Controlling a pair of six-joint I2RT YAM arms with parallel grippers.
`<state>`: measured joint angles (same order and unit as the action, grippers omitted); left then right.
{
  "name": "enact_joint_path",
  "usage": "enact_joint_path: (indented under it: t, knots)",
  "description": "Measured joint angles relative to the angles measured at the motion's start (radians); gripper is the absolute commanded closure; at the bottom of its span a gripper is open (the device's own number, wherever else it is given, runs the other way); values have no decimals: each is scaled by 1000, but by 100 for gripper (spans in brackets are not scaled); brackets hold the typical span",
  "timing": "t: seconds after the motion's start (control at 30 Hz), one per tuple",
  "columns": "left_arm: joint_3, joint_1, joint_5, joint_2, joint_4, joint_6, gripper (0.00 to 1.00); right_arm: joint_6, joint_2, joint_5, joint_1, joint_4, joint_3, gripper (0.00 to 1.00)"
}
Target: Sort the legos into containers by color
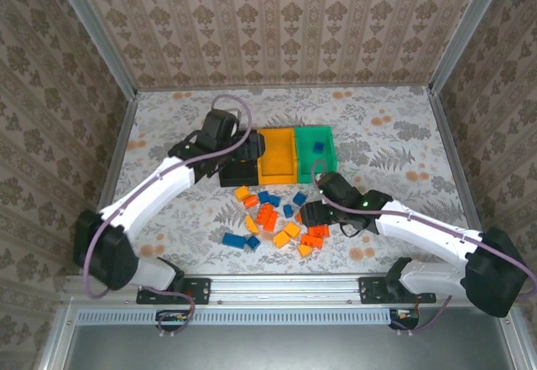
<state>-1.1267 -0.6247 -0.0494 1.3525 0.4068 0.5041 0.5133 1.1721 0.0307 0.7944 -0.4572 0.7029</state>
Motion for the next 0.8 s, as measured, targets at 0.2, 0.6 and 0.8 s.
enact_joint_path:
  t: [0.2, 0.6, 0.8]
  knots:
    - [190, -43, -2, -175, 3, 27, 0, -39, 77, -10, 108, -12, 10, 52]
    - [350, -42, -27, -332, 31, 95, 0, -82, 171, 27, 161, -63, 13, 65]
    - [353, -42, -29, -332, 35, 99, 0, -89, 185, 46, 204, -90, 34, 65]
